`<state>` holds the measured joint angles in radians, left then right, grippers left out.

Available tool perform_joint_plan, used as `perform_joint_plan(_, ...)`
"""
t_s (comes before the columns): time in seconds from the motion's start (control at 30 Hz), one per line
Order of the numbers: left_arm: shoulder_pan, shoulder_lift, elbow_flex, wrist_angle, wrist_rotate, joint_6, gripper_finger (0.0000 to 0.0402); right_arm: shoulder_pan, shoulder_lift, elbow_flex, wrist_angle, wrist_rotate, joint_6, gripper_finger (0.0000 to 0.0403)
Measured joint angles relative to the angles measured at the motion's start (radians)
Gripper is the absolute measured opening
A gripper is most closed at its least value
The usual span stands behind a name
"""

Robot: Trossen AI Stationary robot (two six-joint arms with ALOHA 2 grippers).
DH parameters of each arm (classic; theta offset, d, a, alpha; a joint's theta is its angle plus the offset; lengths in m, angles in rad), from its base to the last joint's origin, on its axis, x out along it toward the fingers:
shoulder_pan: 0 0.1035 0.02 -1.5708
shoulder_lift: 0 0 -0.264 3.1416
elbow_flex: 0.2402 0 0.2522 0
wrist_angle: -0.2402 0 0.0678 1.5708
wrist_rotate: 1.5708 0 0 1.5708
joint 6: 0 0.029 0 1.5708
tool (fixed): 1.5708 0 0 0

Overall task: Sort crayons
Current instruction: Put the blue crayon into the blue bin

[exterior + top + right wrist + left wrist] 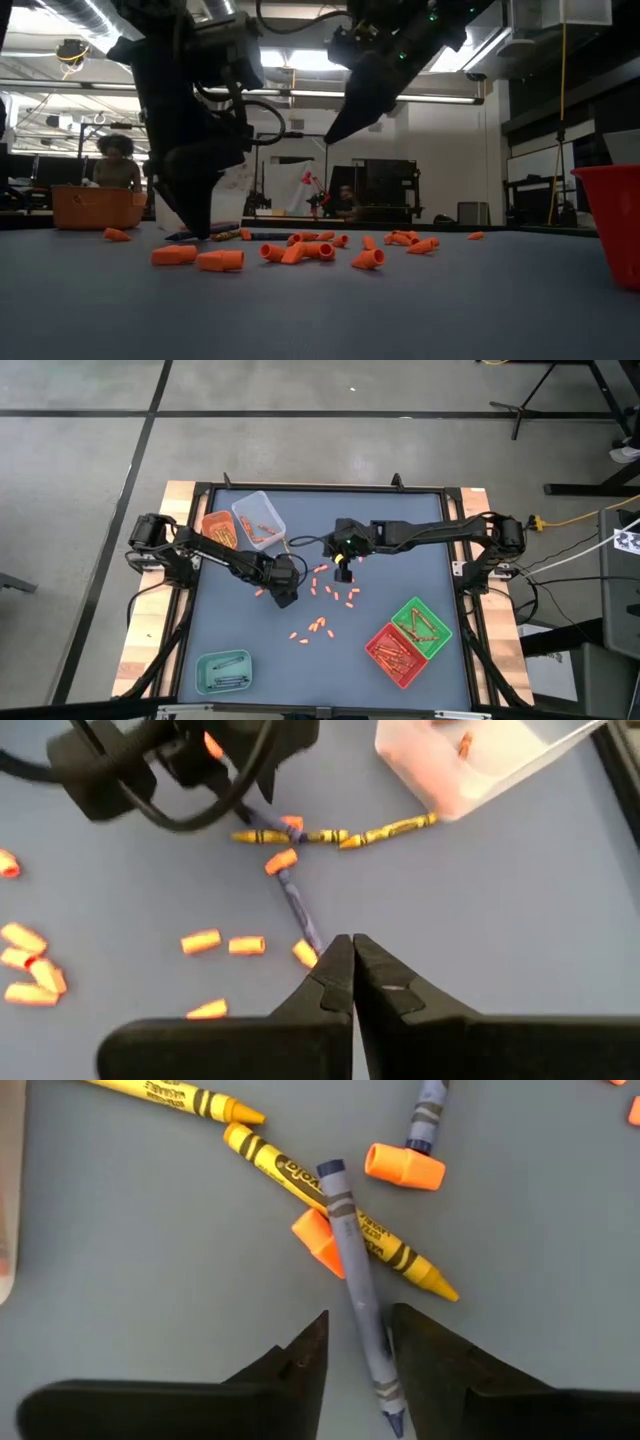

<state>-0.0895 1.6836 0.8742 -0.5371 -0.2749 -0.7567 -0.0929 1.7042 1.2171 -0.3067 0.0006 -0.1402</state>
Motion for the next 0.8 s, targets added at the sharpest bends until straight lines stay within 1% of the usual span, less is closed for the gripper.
perform_joint_plan(0.23, 0.0, 0.0, 0.0, 0.001, 0.004, 0.0, 0.004, 0.0, 0.0, 0.0, -0.027, 0.0, 0.0, 0.0002)
perform_joint_plan(0.37, 0.0, 0.0, 0.0, 0.0, 0.004, 0.005, 0.0012, 0.0, 0.0, 0.0, -0.027, 0.0, 0.0, 0.0002)
perform_joint_plan(0.43, 0.0, 0.0, 0.0, -0.001, 0.003, 0.007, 0.0005, 0.0, 0.006, 0.0, -0.027, 0.0, 0.0, 0.0002)
perform_joint_plan(0.53, 0.0, -0.001, 0.0, -0.005, 0.012, 0.032, 0.0006, 0.001, 0.024, 0.0, -0.033, 0.0, 0.002, 0.0002)
perform_joint_plan(0.63, 0.0, -0.014, 0.0, -0.015, 0.066, 0.057, 0.0007, 0.001, 0.051, 0.0, -0.037, -0.001, 0.002, 0.0002)
perform_joint_plan(0.8, -0.012, -0.077, 0.0, -0.028, 0.203, 0.057, 0.0003, 0.001, 0.095, 0.0, -0.035, -0.001, 0.003, 0.0002)
